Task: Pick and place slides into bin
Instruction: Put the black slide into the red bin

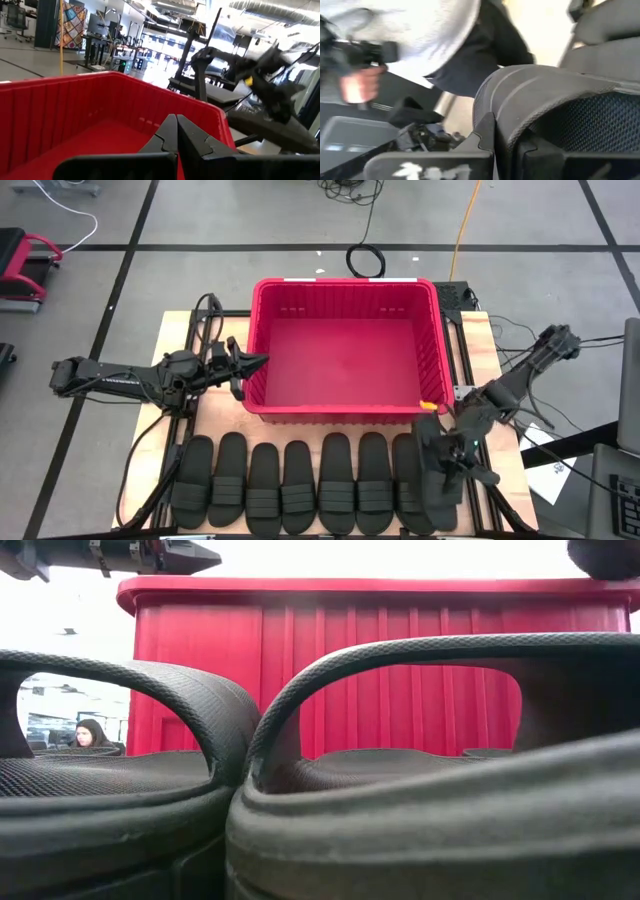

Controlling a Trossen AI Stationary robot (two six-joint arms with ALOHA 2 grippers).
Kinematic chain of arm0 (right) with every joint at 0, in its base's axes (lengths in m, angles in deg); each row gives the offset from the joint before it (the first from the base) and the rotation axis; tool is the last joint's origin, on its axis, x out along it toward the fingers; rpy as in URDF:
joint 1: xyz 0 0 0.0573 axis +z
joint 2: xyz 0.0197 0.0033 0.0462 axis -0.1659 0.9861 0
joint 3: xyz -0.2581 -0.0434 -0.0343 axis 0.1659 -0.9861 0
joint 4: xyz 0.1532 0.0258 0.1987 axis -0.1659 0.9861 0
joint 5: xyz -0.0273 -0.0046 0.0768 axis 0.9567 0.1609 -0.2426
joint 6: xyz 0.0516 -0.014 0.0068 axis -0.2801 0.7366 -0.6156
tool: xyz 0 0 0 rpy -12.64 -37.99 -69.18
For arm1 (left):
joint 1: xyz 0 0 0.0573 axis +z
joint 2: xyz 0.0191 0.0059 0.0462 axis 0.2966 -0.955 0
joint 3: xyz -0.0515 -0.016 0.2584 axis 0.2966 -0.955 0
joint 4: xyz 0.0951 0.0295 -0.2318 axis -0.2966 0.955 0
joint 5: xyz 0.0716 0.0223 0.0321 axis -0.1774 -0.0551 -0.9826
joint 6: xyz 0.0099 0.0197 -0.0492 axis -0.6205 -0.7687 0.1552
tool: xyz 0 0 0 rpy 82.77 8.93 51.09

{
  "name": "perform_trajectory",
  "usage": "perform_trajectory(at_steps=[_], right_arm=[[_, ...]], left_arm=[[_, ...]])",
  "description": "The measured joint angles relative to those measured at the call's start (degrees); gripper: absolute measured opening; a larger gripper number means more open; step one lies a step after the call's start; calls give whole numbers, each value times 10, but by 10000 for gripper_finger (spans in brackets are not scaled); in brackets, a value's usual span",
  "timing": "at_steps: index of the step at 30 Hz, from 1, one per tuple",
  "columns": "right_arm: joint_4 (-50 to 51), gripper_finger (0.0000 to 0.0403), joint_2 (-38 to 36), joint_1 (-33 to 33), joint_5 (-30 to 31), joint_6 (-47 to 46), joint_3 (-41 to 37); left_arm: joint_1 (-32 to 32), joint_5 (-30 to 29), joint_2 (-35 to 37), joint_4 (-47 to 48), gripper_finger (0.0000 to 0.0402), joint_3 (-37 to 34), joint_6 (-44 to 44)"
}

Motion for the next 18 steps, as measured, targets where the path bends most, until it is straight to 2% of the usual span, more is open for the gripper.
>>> perform_trajectory(at_steps=[4, 8, 15, 18], right_arm=[[144, 4, 38, -71, 2, 92, 102], [209, 4, 66, -158, 34, 160, 179], [301, 4, 85, -330, 151, 296, 277], [321, 4, 89, -408, 149, 351, 309]], left_arm=[[0, 0, 0, 11, 1, 0, -2], [0, 0, 0, 11, 1, 0, -3], [0, 0, 0, 10, 1, 0, -3], [0, 0, 0, 10, 1, 0, -10]])
